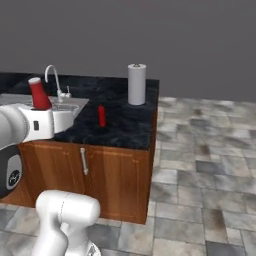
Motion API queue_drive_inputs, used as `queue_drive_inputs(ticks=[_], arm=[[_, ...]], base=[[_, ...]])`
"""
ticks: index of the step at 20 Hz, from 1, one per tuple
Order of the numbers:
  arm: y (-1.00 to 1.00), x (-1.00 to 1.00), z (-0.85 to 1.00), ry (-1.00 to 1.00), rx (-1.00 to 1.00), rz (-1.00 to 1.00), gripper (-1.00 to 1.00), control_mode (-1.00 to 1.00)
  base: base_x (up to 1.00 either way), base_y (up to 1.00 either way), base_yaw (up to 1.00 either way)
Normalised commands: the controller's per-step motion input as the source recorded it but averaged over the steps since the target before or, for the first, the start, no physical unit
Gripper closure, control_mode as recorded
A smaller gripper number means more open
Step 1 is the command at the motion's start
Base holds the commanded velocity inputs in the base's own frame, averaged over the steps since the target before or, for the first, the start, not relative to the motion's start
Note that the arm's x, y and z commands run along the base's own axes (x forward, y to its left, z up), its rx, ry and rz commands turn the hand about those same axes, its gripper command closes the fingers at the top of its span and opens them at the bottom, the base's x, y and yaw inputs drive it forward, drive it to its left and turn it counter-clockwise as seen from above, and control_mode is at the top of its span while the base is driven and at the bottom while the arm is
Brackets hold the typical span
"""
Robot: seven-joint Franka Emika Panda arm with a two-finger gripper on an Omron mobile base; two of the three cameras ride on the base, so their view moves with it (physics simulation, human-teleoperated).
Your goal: Move the ketchup and ketchup from the cabinet to the dining counter.
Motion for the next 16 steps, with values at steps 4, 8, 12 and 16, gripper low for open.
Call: queue_drive_inputs(ticks=[4, 8, 12, 16], arm=[[0.0, 0.0, 0.0, 0.0, 0.0, 0.0, 1.0, 1.0], [0.0, 0.0, 0.0, 0.0, 0.0, 0.0, 1.0, 1.0], [0.0, 0.0, 0.0, 0.0, 0.0, 0.0, 1.0, 1.0], [0.0, 0.0, 0.0, 0.0, 0.0, 0.0, 1.0, 1.0]], base=[[0.27, -0.42, 0.22], [0.39, -0.18, 0.04], [0.47, -0.15, 0.0], [0.55, -0.07, 0.0]])
